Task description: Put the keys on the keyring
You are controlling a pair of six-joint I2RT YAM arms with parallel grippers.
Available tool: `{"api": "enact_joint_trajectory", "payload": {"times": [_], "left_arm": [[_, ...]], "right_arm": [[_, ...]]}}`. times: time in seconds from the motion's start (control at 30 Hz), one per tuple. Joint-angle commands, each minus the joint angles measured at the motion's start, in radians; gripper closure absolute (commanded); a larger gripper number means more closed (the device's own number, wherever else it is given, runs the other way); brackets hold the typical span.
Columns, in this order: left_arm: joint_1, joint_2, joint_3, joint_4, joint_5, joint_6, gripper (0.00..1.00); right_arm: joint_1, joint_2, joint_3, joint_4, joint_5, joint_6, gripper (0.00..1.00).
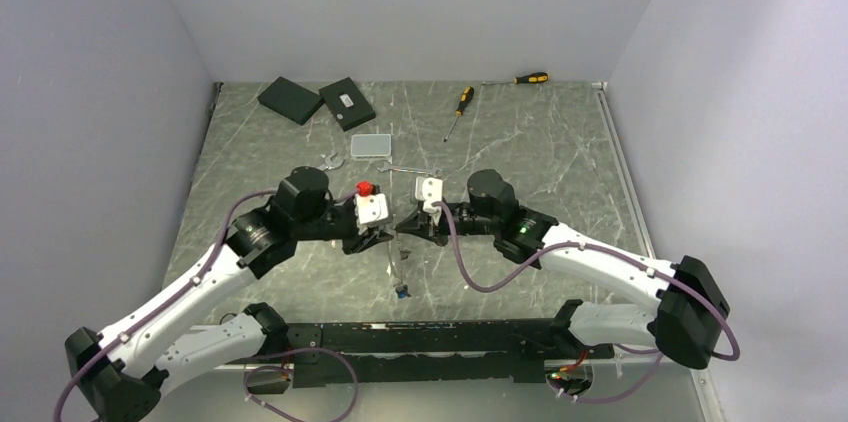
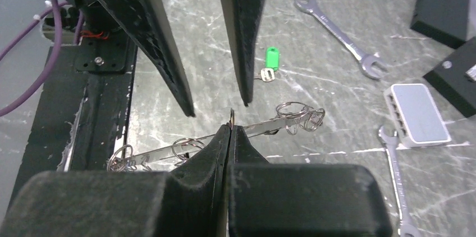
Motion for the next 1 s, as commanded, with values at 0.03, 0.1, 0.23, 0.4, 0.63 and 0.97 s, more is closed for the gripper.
{"api": "enact_joint_trajectory", "payload": {"times": [0.03, 0.1, 0.23, 0.4, 0.63, 0.97], "left_arm": [[0.023, -0.106, -0.048, 0.116, 0.056, -0.029, 0.50], [0.031, -0.130, -0.059, 0.128, 0.060, -0.037, 0.47], [0.050, -0.152, -0.070, 0.140, 0.075, -0.047, 0.58], [0.086, -0.152, -0.076, 0.189, 0.153, -0.090, 0.66], [0.114, -0.144, -0.085, 0.244, 0.237, -0.132, 0.68], [0.115, -0.096, -0.071, 0.251, 0.278, -0.135, 0.72]], "right_arm": [[0.001, -0.085, -0.008, 0.120, 0.031, -0.018, 1.00], [0.001, -0.098, -0.005, 0.118, 0.028, -0.018, 1.00], [0.001, -0.124, 0.000, 0.121, 0.011, -0.012, 1.00], [0.001, -0.137, -0.001, 0.135, -0.013, -0.001, 1.00], [0.002, -0.145, -0.012, 0.163, -0.026, 0.018, 1.00], [0.001, -0.149, -0.011, 0.180, -0.059, 0.034, 1.00]]}}
